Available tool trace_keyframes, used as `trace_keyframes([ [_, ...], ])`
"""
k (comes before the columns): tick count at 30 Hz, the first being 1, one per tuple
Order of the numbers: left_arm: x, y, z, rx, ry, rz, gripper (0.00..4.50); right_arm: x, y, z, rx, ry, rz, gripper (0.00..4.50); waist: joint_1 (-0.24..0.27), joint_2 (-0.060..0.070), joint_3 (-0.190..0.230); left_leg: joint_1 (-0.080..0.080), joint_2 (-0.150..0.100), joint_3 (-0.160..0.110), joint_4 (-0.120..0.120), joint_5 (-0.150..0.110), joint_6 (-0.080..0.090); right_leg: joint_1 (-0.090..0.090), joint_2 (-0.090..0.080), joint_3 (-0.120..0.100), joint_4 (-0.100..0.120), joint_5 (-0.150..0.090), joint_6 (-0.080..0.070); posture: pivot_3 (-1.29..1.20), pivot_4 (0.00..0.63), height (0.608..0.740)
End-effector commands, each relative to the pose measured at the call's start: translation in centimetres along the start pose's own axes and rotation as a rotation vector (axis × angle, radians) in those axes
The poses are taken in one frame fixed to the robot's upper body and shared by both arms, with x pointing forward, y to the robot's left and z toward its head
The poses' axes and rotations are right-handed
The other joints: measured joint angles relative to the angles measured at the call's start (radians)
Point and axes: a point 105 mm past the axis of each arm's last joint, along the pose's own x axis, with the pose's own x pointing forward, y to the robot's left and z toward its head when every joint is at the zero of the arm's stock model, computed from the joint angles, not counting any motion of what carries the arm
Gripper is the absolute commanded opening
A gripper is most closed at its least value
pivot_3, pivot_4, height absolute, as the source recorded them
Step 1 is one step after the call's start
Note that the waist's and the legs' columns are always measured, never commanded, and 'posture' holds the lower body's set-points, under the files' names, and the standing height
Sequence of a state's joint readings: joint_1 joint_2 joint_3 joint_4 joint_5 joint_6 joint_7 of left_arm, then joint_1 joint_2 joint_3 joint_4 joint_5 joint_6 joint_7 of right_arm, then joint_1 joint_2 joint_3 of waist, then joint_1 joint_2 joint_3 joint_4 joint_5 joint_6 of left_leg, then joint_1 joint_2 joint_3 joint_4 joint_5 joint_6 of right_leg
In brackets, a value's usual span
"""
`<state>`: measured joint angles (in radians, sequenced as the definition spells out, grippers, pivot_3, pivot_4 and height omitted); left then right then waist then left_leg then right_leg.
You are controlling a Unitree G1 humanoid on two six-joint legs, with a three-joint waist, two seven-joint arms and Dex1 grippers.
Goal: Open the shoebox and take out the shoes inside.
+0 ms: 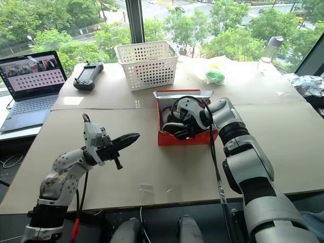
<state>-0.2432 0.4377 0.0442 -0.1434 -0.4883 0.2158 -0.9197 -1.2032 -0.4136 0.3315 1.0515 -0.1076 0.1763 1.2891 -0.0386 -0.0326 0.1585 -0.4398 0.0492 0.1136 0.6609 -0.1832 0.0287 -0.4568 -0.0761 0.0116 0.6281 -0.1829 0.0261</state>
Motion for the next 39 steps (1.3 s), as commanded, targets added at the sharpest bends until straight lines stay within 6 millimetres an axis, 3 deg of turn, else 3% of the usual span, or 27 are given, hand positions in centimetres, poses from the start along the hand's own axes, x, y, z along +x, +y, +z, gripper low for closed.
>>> trace_keyframes([
  [1, 0.1, 0.0, 0.8, 0.04, -0.024, -0.003, 0.0, 0.2, 0.1, -0.9, 0.007, 0.016, 0.004, 2.8, 0.0, 0.0, 0.0, 0.0, 0.0, 0.0, 0.0, 0.0, 0.0, 0.0, 0.0, 0.0, 0.0, 0.0, 0.0, 0.0, 0.15, 0.733],
  [6, 0.2, -0.1, 0.6, 0.037, -0.014, -0.014, 0.0, 0.1, -0.1, -0.8, -0.015, 0.022, -0.012, 1.22, -0.001, 0.0, 0.0, 0.0, 0.0, 0.0, 0.0, 0.0, 0.0, 0.0, 0.0, 0.0, 0.0, 0.0, 0.0, 0.0, 0.15, 0.733],
  [9, 0.2, -0.2, 0.5, 0.036, -0.013, -0.017, 0.0, -0.2, -0.4, -0.3, -0.047, 0.017, -0.032, 1.22, -0.001, 0.0, 0.0, 0.001, 0.0, 0.0, 0.0, 0.0, 0.0, 0.0, 0.0, 0.0, 0.0, 0.0, 0.0, 0.0, 0.15, 0.733],
  [14, 0.3, -0.4, 0.6, 0.038, -0.017, -0.025, 0.0, -2.2, -0.5, 2.3, -0.146, -0.052, -0.026, 1.22, 0.001, 0.0, 0.0, 0.0, 0.0, 0.0, 0.0, 0.0, 0.0, 0.0, 0.0, 0.0, 0.0, 0.0, 0.0, 0.0, 0.15, 0.733],
  [26, 0.7, -0.7, 0.1, 0.037, -0.011, -0.046, 0.0, -5.7, -0.5, 5.8, -0.147, -0.173, -0.107, 1.22, -0.002, 0.0, 0.0, 0.0, 0.001, -0.001, 0.0, 0.0, 0.0, -0.001, 0.0, 0.0, 0.0, 0.0, 0.0, 0.0, 0.15, 0.733],
  [30, 0.8, -0.9, -0.1, 0.035, -0.009, -0.055, 0.0, -9.1, -1.8, 8.3, -0.094, -0.306, -0.231, 1.22, 0.001, 0.0, 0.0, 0.0, 0.0, -0.001, 0.0, 0.0, 0.0, -0.002, -0.001, 0.0, 0.0, 0.0, 0.0, 0.0, 0.15, 0.733],
  [33, 0.9, -0.9, -0.2, 0.032, -0.007, -0.056, 0.0, -12.8, -3.3, 10.2, -0.01, -0.479, -0.363, 1.22, 0.002, 0.0, 0.0, 0.0, 0.0, -0.001, 0.0, 0.0, 0.0, -0.002, -0.001, 0.0, -0.001, 0.0, 0.0, 0.0, 0.15, 0.733],
  [36, 1.0, -0.9, -0.2, 0.031, -0.007, -0.057, 0.0, -15.8, -4.8, 9.8, 0.02, -0.544, -0.53, 1.22, 0.002, 0.0, 0.0, -0.001, 0.0, -0.001, -0.001, 0.0, 0.0, -0.002, -0.001, 0.0, -0.001, 0.0, -0.001, 0.0, 0.15, 0.733],
  [39, 0.9, -0.9, -0.2, 0.029, -0.006, -0.057, 0.0, -17.2, -6.1, 8.3, -0.009, -0.495, -0.695, 1.22, 0.007, 0.0, 0.0, -0.001, 0.0, 0.0, -0.001, 0.0, 0.0, -0.002, -0.001, 0.0, -0.002, -0.001, -0.002, 0.0, 0.15, 0.733],
])
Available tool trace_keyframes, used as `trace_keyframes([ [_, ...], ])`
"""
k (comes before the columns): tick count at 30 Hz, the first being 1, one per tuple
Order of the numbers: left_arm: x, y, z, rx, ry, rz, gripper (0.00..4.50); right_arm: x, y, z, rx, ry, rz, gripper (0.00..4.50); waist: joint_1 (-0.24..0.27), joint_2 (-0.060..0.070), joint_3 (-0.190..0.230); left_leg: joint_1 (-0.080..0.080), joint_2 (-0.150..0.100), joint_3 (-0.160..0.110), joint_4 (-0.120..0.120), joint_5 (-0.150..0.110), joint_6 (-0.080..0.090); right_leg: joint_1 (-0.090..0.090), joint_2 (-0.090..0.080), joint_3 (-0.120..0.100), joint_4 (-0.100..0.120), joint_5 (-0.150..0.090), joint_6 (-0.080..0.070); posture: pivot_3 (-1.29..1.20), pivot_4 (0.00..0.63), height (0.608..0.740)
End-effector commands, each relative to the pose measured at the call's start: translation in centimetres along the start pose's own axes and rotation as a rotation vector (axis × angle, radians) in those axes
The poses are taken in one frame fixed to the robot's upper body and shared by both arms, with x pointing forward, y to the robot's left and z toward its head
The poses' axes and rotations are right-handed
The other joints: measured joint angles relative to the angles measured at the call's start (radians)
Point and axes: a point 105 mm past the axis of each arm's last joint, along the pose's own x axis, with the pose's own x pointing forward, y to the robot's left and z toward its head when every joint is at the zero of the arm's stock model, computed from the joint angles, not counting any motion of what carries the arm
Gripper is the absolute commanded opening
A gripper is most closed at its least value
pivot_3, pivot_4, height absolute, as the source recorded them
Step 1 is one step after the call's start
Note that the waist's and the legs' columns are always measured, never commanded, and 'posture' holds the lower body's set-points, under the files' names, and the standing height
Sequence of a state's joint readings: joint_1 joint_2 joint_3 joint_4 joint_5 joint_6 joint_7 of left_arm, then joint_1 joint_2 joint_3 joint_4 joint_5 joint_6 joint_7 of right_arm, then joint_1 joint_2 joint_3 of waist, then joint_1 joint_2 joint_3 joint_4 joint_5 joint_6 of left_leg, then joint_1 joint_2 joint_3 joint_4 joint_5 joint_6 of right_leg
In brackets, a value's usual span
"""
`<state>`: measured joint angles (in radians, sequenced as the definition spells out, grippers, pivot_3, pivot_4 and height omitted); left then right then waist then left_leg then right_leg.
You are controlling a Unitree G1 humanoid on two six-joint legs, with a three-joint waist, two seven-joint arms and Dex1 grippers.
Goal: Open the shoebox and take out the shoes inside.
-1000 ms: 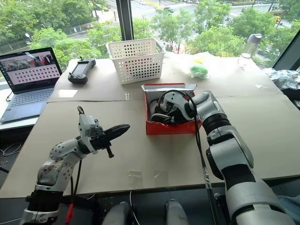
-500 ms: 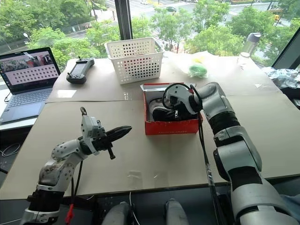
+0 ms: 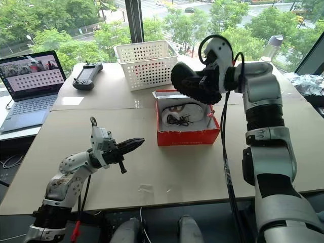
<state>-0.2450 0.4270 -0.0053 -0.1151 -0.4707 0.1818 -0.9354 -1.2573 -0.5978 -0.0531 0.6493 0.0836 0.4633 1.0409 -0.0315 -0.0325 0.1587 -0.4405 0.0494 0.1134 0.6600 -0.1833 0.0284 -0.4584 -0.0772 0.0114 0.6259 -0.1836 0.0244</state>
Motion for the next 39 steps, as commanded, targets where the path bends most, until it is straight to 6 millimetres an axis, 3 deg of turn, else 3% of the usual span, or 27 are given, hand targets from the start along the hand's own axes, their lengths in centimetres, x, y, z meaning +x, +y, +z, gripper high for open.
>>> trace_keyframes([
  [1, 0.2, 0.0, 0.8, 0.034, -0.017, -0.013, 0.0, -2.0, -3.1, 0.2, -0.156, 0.01, -0.234, 1.22, 0.001, 0.0, 0.0, 0.0, 0.0, 0.0, 0.0, 0.0, 0.0, 0.0, 0.0, 0.0, 0.0, -0.001, -0.001, 0.0, 0.15, 0.733],
  [2, 0.2, 0.0, 0.8, 0.033, -0.017, -0.013, 0.0, -2.6, -4.1, -0.8, -0.22, 0.062, -0.319, 1.22, 0.001, 0.0, 0.0, 0.0, 0.0, 0.0, 0.0, 0.0, 0.0, 0.0, 0.0, 0.0, 0.0, -0.001, -0.001, 0.0, 0.15, 0.733],
  [4, 0.4, -0.1, 0.8, 0.03, -0.019, -0.017, 0.0, -5.0, -7.3, -5.6, -0.369, 0.28, -0.564, 1.22, 0.004, 0.0, 0.0, 0.0, 0.0, 0.001, 0.0, 0.0, 0.0, 0.0, 0.0, 0.001, 0.0, -0.001, -0.002, 0.0, 0.15, 0.733],
  [6, 0.6, -0.1, 0.8, 0.028, -0.022, -0.02, 0.0, -7.1, -8.9, -8.8, -0.47, 0.428, -0.699, 1.22, 0.012, 0.0, 0.0, 0.0, -0.001, 0.001, 0.0, 0.0, 0.0, 0.001, 0.0, 0.0, -0.001, -0.003, -0.005, 0.0, 0.15, 0.733],
  [12, 0.7, -0.3, 0.8, 0.027, -0.025, -0.025, 0.0, -13.0, -10.9, -15.3, -0.643, 0.754, -0.919, 1.22, -0.004, 0.002, 0.001, -0.001, -0.002, 0.001, 0.0, 0.0, 0.001, -0.001, 0.0, 0.005, -0.001, -0.003, -0.004, 0.0, 0.15, 0.733],
  [16, 0.8, -0.4, 0.8, 0.022, -0.026, -0.024, 0.0, -15.4, -10.6, -18.5, -0.659, 0.909, -0.937, 1.22, -0.015, 0.002, 0.001, 0.0, -0.002, 0.0, 0.0, 0.0, 0.001, 0.001, 0.001, 0.004, -0.001, 0.0, 0.002, 0.0, 0.15, 0.733],
  [20, 0.8, -0.4, 0.7, 0.018, -0.027, -0.022, 0.0, -15.5, -9.5, -21.0, -0.618, 0.974, -0.889, 1.22, -0.026, 0.002, 0.001, 0.002, -0.002, -0.001, 0.0, 0.001, 0.001, 0.002, 0.001, 0.005, -0.001, 0.0, 0.004, 0.0, 0.15, 0.733],
  [23, 0.9, -0.4, 0.7, 0.016, -0.029, -0.019, 0.0, -14.6, -7.8, -23.4, -0.49, 0.987, -0.81, 1.22, -0.036, 0.002, 0.001, 0.003, -0.002, -0.002, 0.0, 0.001, 0.002, 0.003, 0.001, 0.006, -0.001, 0.0, 0.006, 0.0, 0.15, 0.733],
  [26, 0.8, -0.4, 0.6, 0.017, -0.027, -0.017, 0.0, -13.7, -6.3, -25.0, -0.297, 0.955, -0.76, 1.94, -0.04, 0.002, 0.001, 0.003, -0.002, -0.003, 0.001, 0.002, 0.003, 0.003, 0.001, 0.008, -0.001, 0.001, 0.009, 0.0, 0.15, 0.733],
  [32, 1.6, -0.7, 1.4, 0.017, -0.034, -0.019, 0.0, -11.4, -4.5, -25.4, 0.33, 0.687, -0.795, 3.88, -0.042, -0.001, 0.001, 0.019, 0.001, -0.005, 0.0, 0.001, 0.003, 0.025, 0.001, 0.004, -0.013, 0.0, 0.009, 0.0, 0.15, 0.733],
  [35, 1.9, -0.8, 1.6, 0.012, -0.035, -0.018, 0.0, -10.4, -4.1, -24.8, 0.541, 0.563, -0.778, 3.88, -0.043, -0.001, 0.001, 0.02, 0.001, -0.005, 0.0, -0.002, -0.001, 0.028, 0.001, 0.004, -0.015, 0.002, 0.01, 0.0, 0.15, 0.733],
  [39, 2.0, -0.8, 1.6, 0.007, -0.031, -0.017, 0.0, -10.8, -4.8, -24.0, 0.568, 0.513, -0.817, 3.88, -0.048, -0.001, 0.0, 0.02, 0.001, -0.005, -0.001, -0.002, -0.001, 0.027, 0.001, 0.005, -0.015, 0.001, 0.009, 0.0, 0.15, 0.733],
])
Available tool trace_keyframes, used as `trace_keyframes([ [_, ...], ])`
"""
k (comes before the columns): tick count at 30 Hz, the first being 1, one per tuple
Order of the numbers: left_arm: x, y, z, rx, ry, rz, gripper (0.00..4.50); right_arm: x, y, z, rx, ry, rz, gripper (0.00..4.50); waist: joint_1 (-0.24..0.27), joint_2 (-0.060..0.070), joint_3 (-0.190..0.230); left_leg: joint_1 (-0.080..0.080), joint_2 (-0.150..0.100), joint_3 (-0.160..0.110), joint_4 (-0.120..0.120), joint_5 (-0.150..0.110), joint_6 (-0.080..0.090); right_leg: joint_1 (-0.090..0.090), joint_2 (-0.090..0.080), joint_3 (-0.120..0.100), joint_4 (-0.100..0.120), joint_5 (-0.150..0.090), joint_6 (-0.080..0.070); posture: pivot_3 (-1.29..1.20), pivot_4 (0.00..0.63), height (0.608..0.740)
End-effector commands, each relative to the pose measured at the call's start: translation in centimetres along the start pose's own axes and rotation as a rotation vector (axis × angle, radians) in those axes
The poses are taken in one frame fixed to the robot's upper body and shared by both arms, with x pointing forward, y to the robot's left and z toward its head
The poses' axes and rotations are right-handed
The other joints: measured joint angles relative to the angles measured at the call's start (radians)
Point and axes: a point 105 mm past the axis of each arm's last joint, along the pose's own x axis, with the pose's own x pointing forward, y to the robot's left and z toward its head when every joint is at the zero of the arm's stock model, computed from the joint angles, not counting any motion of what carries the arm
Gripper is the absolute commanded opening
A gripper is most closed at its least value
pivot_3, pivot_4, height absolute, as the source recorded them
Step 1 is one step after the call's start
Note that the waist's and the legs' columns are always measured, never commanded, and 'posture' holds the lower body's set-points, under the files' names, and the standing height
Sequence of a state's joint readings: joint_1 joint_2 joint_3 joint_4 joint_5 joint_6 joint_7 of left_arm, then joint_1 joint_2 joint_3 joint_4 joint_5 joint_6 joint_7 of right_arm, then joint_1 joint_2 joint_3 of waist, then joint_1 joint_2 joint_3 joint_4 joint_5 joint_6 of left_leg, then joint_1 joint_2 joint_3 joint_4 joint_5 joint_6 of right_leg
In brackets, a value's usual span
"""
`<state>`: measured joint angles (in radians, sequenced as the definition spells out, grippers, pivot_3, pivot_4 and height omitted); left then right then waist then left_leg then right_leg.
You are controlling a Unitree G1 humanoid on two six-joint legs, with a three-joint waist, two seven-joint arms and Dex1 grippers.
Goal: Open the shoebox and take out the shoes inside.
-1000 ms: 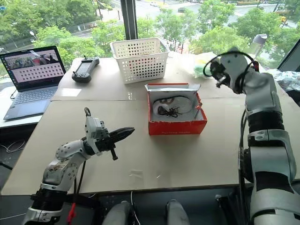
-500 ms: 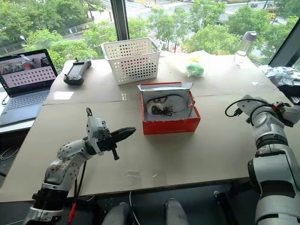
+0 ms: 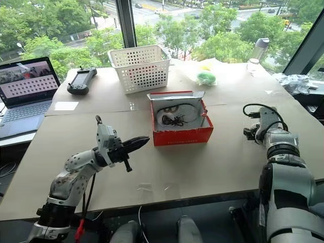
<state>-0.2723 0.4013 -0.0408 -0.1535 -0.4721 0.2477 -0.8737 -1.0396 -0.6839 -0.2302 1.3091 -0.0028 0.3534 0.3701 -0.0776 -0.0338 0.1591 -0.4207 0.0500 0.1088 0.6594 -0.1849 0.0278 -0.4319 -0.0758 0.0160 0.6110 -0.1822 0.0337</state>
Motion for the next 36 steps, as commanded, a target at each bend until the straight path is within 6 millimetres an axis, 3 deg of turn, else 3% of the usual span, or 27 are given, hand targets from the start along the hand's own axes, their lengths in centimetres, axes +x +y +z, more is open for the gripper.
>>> trace_keyframes([
  [1, 0.5, -0.4, 1.2, 0.033, -0.028, -0.019, 0.0, 0.0, 0.5, 1.0, 0.072, -0.043, 0.029, 3.88, -0.003, 0.0, 0.0, 0.0, 0.0, 0.0, -0.001, 0.0, 0.0, -0.001, 0.0, 0.0, 0.0, 0.0, 0.0, 0.0, 0.15, 0.733],
  [4, 0.4, -0.2, 1.2, 0.033, -0.025, -0.014, 0.0, -1.4, 0.3, 6.6, -0.059, -0.215, -0.002, 3.88, -0.009, 0.0, 0.0, -0.002, 0.0, 0.001, -0.001, 0.001, 0.001, -0.004, 0.0, 0.001, 0.001, 0.0, -0.001, 0.0, 0.15, 0.733],
  [6, 0.3, -0.1, 1.3, 0.033, -0.023, -0.01, 0.0, -2.9, 1.8, 11.1, -0.242, -0.342, 0.027, 3.88, -0.016, 0.004, 0.003, -0.004, -0.001, 0.001, -0.001, 0.002, 0.004, -0.006, 0.0, 0.003, 0.001, 0.001, 0.0, 0.0, 0.15, 0.733],
  [9, 0.2, 0.0, 1.2, 0.032, -0.019, -0.006, 0.0, -6.3, 6.2, 17.2, -0.429, -0.524, 0.183, 3.88, -0.02, 0.01, 0.006, -0.005, -0.002, 0.002, -0.001, 0.002, 0.004, -0.009, -0.001, 0.006, 0.002, 0.001, 0.001, 0.0, 0.15, 0.733],
  [11, 0.2, -0.1, 1.2, 0.031, -0.017, -0.008, 0.0, -8.1, 8.8, 19.0, -0.529, -0.59, 0.277, 3.88, -0.017, 0.011, 0.006, -0.006, -0.002, 0.002, -0.003, 0.003, 0.004, -0.011, 0.0, 0.006, 0.002, 0.001, 0.001, 0.0, 0.15, 0.733],
  [12, 0.2, -0.1, 1.1, 0.03, -0.016, -0.007, 0.0, -9.2, 11.1, 19.7, -0.615, -0.636, 0.353, 3.88, -0.013, 0.011, 0.006, -0.006, -0.002, 0.001, -0.004, 0.003, 0.004, -0.011, 0.001, 0.005, 0.003, 0.001, 0.001, 0.0, 0.15, 0.733],
  [15, 0.3, 0.0, 1.1, 0.03, -0.014, -0.004, 0.0, -12.0, 18.6, 18.2, -0.892, -0.688, 0.641, 3.88, 0.001, 0.01, 0.006, -0.005, -0.001, 0.001, -0.01, 0.003, 0.004, -0.011, 0.001, 0.002, 0.002, 0.001, 0.001, 0.0, 0.15, 0.733],
  [18, 0.3, 0.1, 1.1, 0.031, -0.013, -0.003, 0.0, -12.2, 20.9, 16.0, -0.989, -0.647, 0.744, 3.88, 0.012, 0.01, 0.006, -0.004, -0.001, 0.001, -0.014, 0.002, 0.004, -0.012, 0.001, 0.001, 0.002, 0.001, -0.004, 0.0, 0.15, 0.733],
  [22, 0.3, 0.0, 1.1, 0.031, -0.012, -0.003, 0.0, -10.3, 21.9, 12.9, -1.1, -0.539, 0.776, 3.88, 0.045, 0.01, 0.006, -0.012, -0.003, 0.004, -0.013, 0.003, 0.004, -0.018, -0.001, -0.002, 0.002, 0.001, -0.005, 0.0, 0.15, 0.733],
  [25, 0.1, 0.0, 1.1, 0.029, -0.011, 0.005, 0.0, -7.2, 21.1, 10.9, -1.252, -0.45, 0.673, 3.88, 0.054, 0.01, 0.006, -0.023, -0.004, 0.005, -0.007, 0.003, 0.004, -0.026, -0.002, -0.002, 0.002, 0.003, -0.002, 0.0, 0.15, 0.733],
  [30, 0.0, -0.1, 1.1, 0.026, -0.01, 0.012, 0.0, -5.4, 20.4, 10.3, -1.332, -0.43, 0.602, 3.88, 0.058, 0.01, 0.006, -0.024, -0.005, 0.006, -0.004, 0.003, 0.004, -0.026, -0.002, -0.002, 0.001, 0.003, -0.002, 0.0, 0.15, 0.733],
  [36, -0.2, -0.1, 1.1, 0.016, -0.008, 0.018, 0.0, -4.6, 20.7, 10.4, -1.28, -0.478, 0.562, 3.88, 0.043, 0.01, 0.006, -0.023, -0.002, 0.005, -0.003, 0.003, 0.004, -0.025, 0.001, -0.002, 0.005, 0.004, -0.004, 0.0, 0.15, 0.733],
])
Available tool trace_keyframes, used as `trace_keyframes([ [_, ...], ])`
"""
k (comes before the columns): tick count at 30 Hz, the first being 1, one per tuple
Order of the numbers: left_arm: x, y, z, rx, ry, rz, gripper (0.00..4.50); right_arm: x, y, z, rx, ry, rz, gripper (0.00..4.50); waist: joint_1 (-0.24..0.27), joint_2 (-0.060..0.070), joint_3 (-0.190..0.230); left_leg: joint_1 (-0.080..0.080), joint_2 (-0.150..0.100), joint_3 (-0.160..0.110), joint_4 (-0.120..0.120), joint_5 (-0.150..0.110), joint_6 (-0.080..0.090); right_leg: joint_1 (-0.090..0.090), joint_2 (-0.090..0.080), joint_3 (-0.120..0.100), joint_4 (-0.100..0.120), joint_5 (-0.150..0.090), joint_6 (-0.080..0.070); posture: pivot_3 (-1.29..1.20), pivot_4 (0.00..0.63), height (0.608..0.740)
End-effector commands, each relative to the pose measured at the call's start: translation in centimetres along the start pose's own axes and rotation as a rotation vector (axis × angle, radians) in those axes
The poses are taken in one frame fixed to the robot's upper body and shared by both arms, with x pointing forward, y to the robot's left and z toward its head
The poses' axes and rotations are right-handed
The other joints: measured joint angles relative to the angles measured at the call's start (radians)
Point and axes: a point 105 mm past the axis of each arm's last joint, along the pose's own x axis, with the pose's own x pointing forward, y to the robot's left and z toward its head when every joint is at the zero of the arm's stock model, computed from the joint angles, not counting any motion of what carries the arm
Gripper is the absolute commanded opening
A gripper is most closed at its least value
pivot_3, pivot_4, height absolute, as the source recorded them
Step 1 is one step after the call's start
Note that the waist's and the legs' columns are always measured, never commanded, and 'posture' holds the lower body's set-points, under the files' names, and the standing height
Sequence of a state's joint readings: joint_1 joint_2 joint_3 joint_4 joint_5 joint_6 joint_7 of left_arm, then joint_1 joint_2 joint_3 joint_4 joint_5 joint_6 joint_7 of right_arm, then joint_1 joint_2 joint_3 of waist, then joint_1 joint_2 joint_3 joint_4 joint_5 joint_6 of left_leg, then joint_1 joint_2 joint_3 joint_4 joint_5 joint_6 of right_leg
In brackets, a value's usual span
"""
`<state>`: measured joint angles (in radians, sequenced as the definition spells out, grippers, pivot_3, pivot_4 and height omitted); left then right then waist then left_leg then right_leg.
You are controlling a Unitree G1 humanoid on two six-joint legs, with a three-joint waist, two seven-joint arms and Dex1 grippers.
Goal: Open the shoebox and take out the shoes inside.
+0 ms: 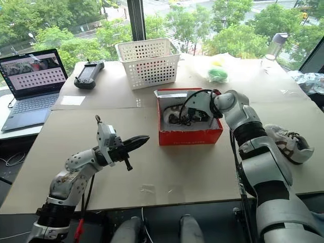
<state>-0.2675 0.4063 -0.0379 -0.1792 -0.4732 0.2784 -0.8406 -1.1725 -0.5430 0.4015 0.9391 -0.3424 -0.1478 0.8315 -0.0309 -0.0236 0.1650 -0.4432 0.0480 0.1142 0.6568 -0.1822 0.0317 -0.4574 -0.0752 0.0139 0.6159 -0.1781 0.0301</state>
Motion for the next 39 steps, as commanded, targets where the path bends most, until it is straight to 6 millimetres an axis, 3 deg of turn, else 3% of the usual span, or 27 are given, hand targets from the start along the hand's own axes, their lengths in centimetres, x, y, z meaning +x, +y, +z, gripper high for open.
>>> trace_keyframes([
  [1, -0.2, -0.2, 1.0, 0.018, -0.018, -0.008, 0.0, -0.5, -2.4, 1.4, 0.001, -0.051, -0.111, 3.88, -0.007, 0.0, 0.0, 0.0, 0.0, 0.0, 0.0, 0.0, 0.0, 0.0, 0.0, 0.0, 0.001, 0.0, 0.0, 0.0, 0.15, 0.733],
  [5, -0.3, -0.3, 0.9, 0.015, -0.01, -0.009, 0.0, -0.7, -3.3, 1.0, -0.002, -0.025, -0.152, 3.88, -0.012, 0.0, 0.0, 0.001, 0.0, 0.0, 0.003, 0.0, 0.0, 0.0, 0.0, 0.0, 0.004, 0.0, 0.0, 0.0, 0.15, 0.733],
  [11, -0.3, -0.3, 1.0, 0.012, -0.008, -0.007, 0.0, 0.1, -2.3, 0.3, 0.026, -0.006, -0.131, 3.88, -0.012, 0.0, 0.0, 0.002, 0.0, 0.0, 0.003, 0.0, 0.0, 0.0, -0.001, 0.0, 0.007, -0.001, -0.001, 0.0, 0.15, 0.733],
  [19, -0.4, -0.1, 1.0, 0.009, -0.004, 0.009, 0.0, 0.4, -1.0, -2.4, 0.102, 0.067, -0.127, 3.88, -0.013, 0.0, 0.0, 0.002, 0.0, 0.0, 0.004, 0.0, -0.001, 0.0, -0.001, 0.001, 0.008, -0.001, -0.001, 0.0, 0.15, 0.733],
  [32, -0.5, -0.3, 1.0, -0.004, 0.004, 0.016, 0.0, 0.6, -0.3, -3.4, 0.184, 0.07, -0.138, 3.88, -0.012, 0.0, 0.0, 0.003, -0.001, -0.001, 0.004, 0.001, -0.001, 0.001, -0.001, 0.001, 0.009, -0.001, -0.001, 0.0, 0.15, 0.733],
  [39, -0.5, -0.1, 1.0, -0.001, 0.009, 0.02, 0.0, 1.0, 1.6, -3.2, 0.226, 0.033, -0.024, 3.88, -0.012, 0.0, 0.0, 0.003, -0.001, -0.001, 0.004, 0.001, -0.001, 0.001, 0.0, 0.001, 0.009, -0.001, -0.001, 0.0, 0.15, 0.733],
])
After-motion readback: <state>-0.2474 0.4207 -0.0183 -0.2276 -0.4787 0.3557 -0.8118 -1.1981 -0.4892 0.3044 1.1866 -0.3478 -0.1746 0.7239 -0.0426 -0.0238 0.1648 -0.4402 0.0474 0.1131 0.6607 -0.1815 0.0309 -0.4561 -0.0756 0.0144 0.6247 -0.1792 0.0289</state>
